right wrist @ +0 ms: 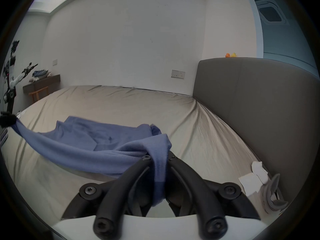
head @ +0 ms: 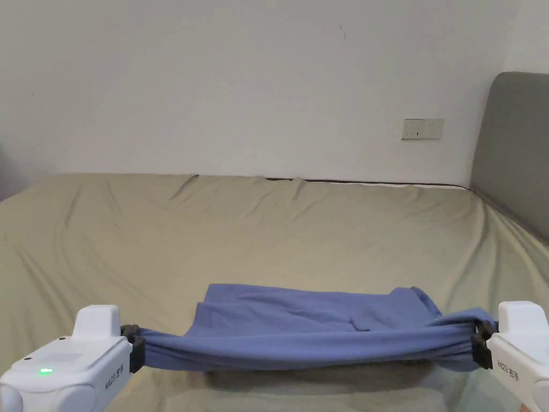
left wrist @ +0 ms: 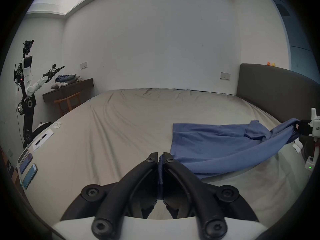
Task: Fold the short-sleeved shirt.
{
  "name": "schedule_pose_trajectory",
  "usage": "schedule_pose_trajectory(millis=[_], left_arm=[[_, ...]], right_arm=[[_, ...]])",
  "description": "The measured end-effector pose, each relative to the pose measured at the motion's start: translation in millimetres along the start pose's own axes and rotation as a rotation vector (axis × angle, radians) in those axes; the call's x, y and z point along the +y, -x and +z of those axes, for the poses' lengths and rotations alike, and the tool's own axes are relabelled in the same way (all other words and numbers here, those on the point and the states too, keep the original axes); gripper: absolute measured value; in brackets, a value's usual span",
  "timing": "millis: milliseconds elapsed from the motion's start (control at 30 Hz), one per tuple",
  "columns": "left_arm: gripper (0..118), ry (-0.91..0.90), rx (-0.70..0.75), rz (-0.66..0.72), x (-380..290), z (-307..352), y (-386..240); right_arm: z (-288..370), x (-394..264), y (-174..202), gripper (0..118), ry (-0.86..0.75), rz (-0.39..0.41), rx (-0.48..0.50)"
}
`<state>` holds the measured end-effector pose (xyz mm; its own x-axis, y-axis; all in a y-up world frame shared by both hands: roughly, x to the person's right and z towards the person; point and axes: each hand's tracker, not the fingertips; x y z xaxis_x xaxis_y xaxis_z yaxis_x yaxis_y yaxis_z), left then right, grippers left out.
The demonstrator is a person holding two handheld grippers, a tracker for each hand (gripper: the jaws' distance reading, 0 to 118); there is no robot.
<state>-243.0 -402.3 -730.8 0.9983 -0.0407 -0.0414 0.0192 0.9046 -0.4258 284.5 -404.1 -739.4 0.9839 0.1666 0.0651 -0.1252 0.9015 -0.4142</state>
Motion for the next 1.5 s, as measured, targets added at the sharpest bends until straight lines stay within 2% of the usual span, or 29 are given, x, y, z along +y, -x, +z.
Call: schedule_pose_trajectory(millis=[200,433,533,567,667,767,800,833,867,900,933,967,1000,1067,1133,1200,1300,1333,1367,1433,1467,1500], left_arm=[[1,0.062,-0.048,-0.037,-38.0,73.5,11.7],[1,0.181,-0.101,-0.088,-77.1,139.1,11.9],[1,0.267,-0.152,-0.113,-85.8,151.4,11.3],[1,0.291,-0.171,-0.133,-89.0,152.7,10.0],[1,0.33,-0.155,-0.215,-101.1,148.1,6.3],[4,0.434,-0.155,-0.19,-111.7,137.1,5.2],[14,0.438,-0.15,-0.17,-115.3,129.6,11.7],[34,0.448,-0.145,-0.171,-117.4,126.3,13.6],[69,0.441,-0.126,-0.154,-118.9,125.3,14.7],[90,0.424,-0.111,-0.127,-119.6,125.2,16.8],[100,0.401,-0.111,-0.096,-118.6,125.8,21.6],[102,0.391,-0.103,-0.092,-115.4,126.9,21.3],[102,0.37,-0.091,-0.1,-109.1,129.6,18.8],[102,0.28,-0.087,-0.131,-92.8,137.1,13.4],[99,0.137,-0.094,-0.15,-69.1,154.1,3.8],[80,-0.021,-0.092,-0.121,-46.4,177.3,-8.1],[68,-0.235,-0.093,-0.022,-20.7,209.9,-19.2],[54,-0.293,-0.092,0.002,-14.0,221.7,-25.5],[35,-0.331,-0.084,0.01,-11.9,228.6,-28.3],[3,-0.389,-0.035,0.011,-13.0,237.7,-33.8],[0,-0.394,-0.031,-0.01,-15.4,237.0,-36.7],[0,-0.401,-0.054,-0.023,-20.4,235.8,-36.8]], right_arm=[[79.2,-51.2,-5.8,8,0.023,0.05,0.068],[154.7,-98.6,3.4,8,0.092,0.182,0.155],[170.5,-112.1,5.2,8,0.189,0.155,0.187],[174.2,-109.8,4.8,8,0.157,0.173,0.181],[175.7,-118.1,9.5,8,0.205,0.18,0.187],[153.0,-126.6,-5.8,9,0.301,0.151,0.22],[151.4,-128.6,-6.8,10,0.327,0.151,0.232],[154.0,-127.1,-6.5,13,0.322,0.157,0.223],[154.7,-126.9,-7.2,29,0.34,0.164,0.213],[155.3,-127.4,-7.8,51,0.364,0.192,0.205],[157.7,-129.0,-9.2,77,0.36,0.204,0.209],[162.2,-130.7,-9.9,99,0.342,0.19,0.204],[167.0,-128.6,-11.9,103,0.309,0.154,0.2],[176.5,-114.5,-12.8,102,0.257,0.1,0.178],[191.1,-94.1,-10.5,102,0.127,0.046,0.147],[204.3,-71.9,-10.4,102,0.02,-0.026,0.128],[227.2,-41.3,-10.5,99,-0.162,-0.154,0.121],[235.0,-33.6,-10.8,91,-0.25,-0.178,0.116],[240.3,-29.2,-8.3,69,-0.287,-0.193,0.104],[247.7,-25.5,-3.0,18,-0.356,-0.202,0.008],[250.0,-28.9,-1.6,8,-0.38,-0.202,-0.039],[254.1,-31.7,2.3,7,-0.467,-0.142,-0.081]])
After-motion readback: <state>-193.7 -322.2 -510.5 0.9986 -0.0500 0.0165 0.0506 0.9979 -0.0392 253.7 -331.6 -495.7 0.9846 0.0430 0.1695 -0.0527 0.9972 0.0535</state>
